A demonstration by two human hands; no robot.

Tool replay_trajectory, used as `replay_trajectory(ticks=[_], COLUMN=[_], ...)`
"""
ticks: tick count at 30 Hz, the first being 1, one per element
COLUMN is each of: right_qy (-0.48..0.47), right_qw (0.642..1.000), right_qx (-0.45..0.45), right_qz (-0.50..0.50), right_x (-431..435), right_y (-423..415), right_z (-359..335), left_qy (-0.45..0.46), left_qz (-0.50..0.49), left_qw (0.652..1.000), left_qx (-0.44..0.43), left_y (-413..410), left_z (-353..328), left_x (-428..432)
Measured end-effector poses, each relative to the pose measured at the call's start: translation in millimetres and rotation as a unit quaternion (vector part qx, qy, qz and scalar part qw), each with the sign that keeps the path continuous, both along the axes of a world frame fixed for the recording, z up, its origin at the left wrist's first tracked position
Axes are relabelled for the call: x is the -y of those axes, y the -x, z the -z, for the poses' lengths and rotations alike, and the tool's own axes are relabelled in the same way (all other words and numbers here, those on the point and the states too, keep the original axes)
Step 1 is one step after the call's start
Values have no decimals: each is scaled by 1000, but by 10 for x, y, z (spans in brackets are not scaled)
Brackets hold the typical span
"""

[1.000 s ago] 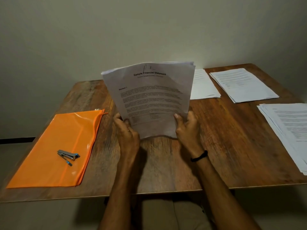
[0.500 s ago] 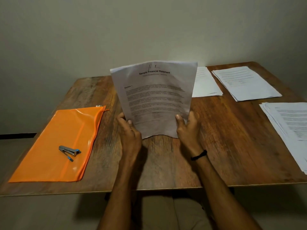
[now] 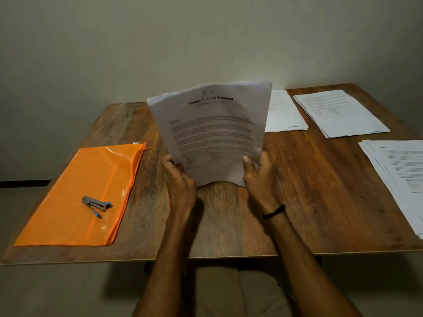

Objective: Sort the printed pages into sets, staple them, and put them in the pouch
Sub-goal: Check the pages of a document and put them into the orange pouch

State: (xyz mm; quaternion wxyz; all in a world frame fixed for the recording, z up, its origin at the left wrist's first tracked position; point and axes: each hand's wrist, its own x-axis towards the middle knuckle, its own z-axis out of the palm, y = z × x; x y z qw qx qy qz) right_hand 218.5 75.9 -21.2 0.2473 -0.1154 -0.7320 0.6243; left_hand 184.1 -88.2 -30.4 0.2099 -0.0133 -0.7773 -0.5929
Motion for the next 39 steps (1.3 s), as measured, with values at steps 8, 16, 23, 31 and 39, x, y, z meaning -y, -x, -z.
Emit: replay_trajectory(ticks=[8, 16, 23, 31, 39], right_qy=[-6, -9, 100, 300, 300], right_qw=[1000, 999, 978, 925, 928], right_qx=[4, 2, 80, 153, 140], right_qz=[11, -34, -164, -174, -173], right_x=[-29, -57, -321, -322, -187], right_y=[33, -40, -100, 220, 314], right_z=[13, 46, 75, 309, 342], left_qy=[9, 52, 89, 136, 124], left_qz=[6, -4, 16, 39, 33], left_qw=[1000, 998, 983, 956, 954], left_qx=[-10, 35, 161, 257, 270], left_y=[6, 23, -46, -149, -88], left_z=[-66, -33, 35, 250, 281], left_x=[8, 91, 246, 336, 393])
